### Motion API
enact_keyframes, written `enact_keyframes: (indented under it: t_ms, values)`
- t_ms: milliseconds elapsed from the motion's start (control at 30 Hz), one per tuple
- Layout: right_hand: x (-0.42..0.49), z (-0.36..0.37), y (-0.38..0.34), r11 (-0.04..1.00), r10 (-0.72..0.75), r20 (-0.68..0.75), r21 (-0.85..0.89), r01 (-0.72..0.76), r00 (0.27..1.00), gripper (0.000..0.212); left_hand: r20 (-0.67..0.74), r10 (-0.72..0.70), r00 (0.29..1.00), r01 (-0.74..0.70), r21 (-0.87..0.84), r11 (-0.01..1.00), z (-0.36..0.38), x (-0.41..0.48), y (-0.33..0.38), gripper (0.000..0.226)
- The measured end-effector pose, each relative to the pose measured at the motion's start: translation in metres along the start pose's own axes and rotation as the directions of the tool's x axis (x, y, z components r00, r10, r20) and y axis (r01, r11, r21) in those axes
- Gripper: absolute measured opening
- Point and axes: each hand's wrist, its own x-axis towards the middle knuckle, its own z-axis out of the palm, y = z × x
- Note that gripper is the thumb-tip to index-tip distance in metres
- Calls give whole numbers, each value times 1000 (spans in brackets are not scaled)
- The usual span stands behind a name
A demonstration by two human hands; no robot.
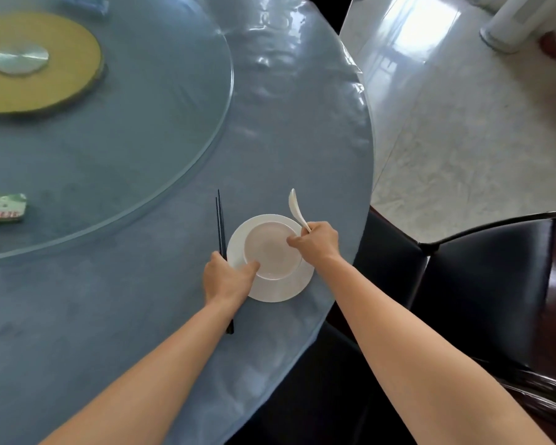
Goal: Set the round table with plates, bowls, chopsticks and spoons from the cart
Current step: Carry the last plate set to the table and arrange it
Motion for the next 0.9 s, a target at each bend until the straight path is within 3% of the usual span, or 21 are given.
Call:
enact_keyframes:
  t_ms: [100,167,300,467,667,767,900]
  values:
    - [-5,-6,1,1000,6,27,9,-6,1000,52,-24,52,998,-51,23,998,-5,-6,-3,70]
    - [-12,-13,2,1000,-15,-8,18,15,1000,58,-99,66,993,-67,-14,998,-11,-12,-5,66]
    - [-42,-29,-1,989,-96,-64,106,102,993,62,-117,53,992,-88,-317,944,-27,-33,-2,48]
    - [-90,-46,-12,971,-221,100,116,209,970,53,91,126,988,-71,-458,886,-34,-71,6,36]
    - [-130,-51,-11,984,-163,240,-33,176,957,51,256,140,956,37,-584,811,-37,-108,6,20]
    - [-143,-52,-9,980,-174,373,-23,196,912,39,219,110,970,64,-663,746,-44,-114,7,20]
    - [-145,-66,-21,920,-239,501,-157,359,832,34,220,94,971,60,-607,792,-52,-103,6,18]
